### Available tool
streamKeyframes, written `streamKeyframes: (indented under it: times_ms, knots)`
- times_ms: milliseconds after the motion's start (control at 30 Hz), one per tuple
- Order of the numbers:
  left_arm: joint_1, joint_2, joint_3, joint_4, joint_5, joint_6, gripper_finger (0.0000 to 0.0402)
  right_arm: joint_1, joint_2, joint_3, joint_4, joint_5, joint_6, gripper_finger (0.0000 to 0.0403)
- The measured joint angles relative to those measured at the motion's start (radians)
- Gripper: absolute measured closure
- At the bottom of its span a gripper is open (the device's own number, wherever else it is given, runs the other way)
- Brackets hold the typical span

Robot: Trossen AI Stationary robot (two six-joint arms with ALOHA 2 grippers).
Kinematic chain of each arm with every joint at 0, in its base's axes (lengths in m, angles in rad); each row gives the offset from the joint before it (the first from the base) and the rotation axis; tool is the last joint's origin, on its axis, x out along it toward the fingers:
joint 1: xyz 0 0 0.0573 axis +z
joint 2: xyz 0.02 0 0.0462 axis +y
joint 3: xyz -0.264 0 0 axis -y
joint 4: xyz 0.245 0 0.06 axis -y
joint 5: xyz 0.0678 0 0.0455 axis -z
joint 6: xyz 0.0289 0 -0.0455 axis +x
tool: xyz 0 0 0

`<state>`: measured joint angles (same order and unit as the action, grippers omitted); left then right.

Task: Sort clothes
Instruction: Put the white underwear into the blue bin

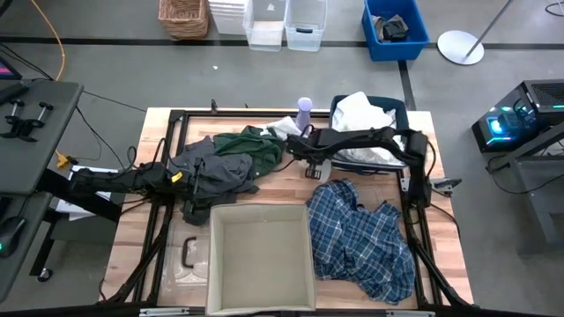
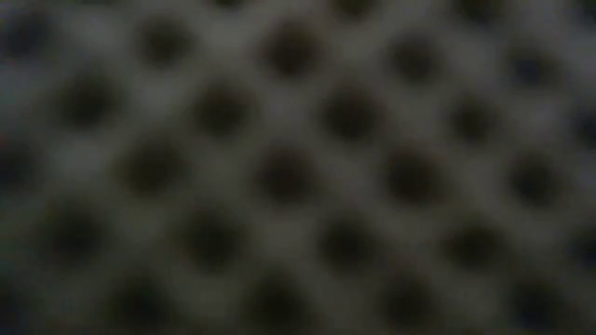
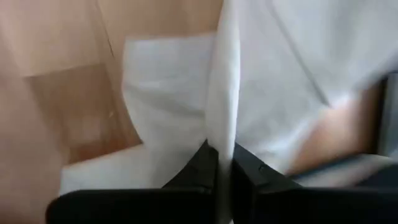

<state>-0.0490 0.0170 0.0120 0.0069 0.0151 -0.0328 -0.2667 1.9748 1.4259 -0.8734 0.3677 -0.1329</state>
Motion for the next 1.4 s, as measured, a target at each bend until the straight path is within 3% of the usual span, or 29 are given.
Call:
streamKeyframes:
  times_ms: [233, 533, 600, 700, 833, 1067, 1233, 1400]
  knots:
    - [0.000, 0.000, 0.000, 0.001, 0.000, 0.000, 0.0167, 0.020, -0.287, 0.109, -0.041, 0.119, 0.046, 0.0399]
    - [0.000, 0.000, 0.000, 0.001, 0.000, 0.000, 0.0167, -0.009, -0.704, 0.207, -0.285, 0.541, 0.272, 0.0401]
    - [0.000, 0.000, 0.000, 0.001, 0.000, 0.000, 0.0167, -0.029, -0.769, 0.207, -0.364, 0.582, 0.357, 0.0402]
    - [0.000, 0.000, 0.000, 0.001, 0.000, 0.000, 0.0167, -0.071, -0.829, 0.207, -0.473, 0.573, 0.479, 0.0402]
    - [0.000, 0.000, 0.000, 0.001, 0.000, 0.000, 0.0167, -0.104, -0.846, 0.201, -0.524, 0.482, 0.529, 0.0402]
    - [0.000, 0.000, 0.000, 0.001, 0.000, 0.000, 0.0167, -0.127, -0.835, 0.060, -0.481, 0.184, 0.517, 0.0402]
    - [0.000, 0.000, 0.000, 0.001, 0.000, 0.000, 0.0167, -0.188, -0.834, -0.082, -0.470, 0.223, 0.598, 0.0395]
    - [0.000, 0.000, 0.000, 0.001, 0.000, 0.000, 0.0167, -0.251, -0.835, -0.108, -0.430, 0.123, 0.543, 0.0333]
